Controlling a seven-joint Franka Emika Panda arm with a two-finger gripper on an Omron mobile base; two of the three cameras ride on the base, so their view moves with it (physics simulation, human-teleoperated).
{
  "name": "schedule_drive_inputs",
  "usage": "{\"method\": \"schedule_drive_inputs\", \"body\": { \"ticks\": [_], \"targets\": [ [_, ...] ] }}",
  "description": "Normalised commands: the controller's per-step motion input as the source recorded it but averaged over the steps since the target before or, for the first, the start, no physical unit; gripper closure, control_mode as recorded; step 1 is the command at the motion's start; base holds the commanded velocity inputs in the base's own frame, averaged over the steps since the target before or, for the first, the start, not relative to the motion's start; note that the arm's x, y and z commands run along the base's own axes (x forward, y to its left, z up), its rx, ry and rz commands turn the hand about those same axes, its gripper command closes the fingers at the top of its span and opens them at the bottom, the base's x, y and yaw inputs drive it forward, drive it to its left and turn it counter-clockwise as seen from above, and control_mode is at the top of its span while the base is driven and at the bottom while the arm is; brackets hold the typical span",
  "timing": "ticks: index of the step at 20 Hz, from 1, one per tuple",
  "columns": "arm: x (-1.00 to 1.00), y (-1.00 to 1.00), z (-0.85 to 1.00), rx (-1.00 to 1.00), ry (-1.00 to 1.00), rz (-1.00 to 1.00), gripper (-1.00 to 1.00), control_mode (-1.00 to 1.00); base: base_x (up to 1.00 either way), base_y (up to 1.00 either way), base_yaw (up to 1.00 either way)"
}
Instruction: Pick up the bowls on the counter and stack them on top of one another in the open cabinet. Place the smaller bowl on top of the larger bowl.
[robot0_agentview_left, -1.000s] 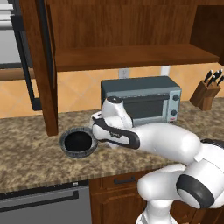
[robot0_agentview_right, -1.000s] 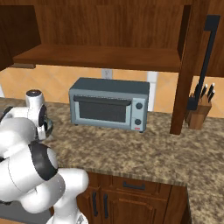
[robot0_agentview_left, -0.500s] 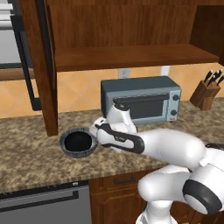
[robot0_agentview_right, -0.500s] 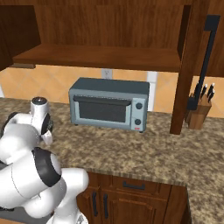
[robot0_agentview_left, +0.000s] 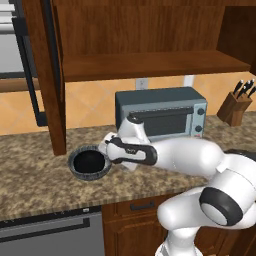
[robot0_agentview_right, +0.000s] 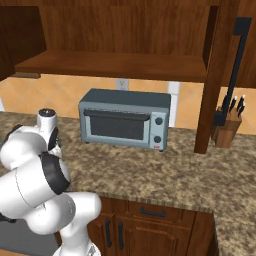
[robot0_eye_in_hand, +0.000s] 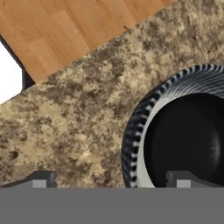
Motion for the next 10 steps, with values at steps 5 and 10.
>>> {"method": "schedule_drive_inputs", "body": {
  "ticks": [5, 10],
  "targets": [
    [0.13, 0.10, -0.09, -0.07, 0.00, 0.00, -1.00, -1.00, 0.00, 0.00, 0.00],
    [0.11, 0.10, -0.17, -0.07, 0.00, 0.00, -1.00, -1.00, 0.00, 0.00, 0.00]
  ]
}}
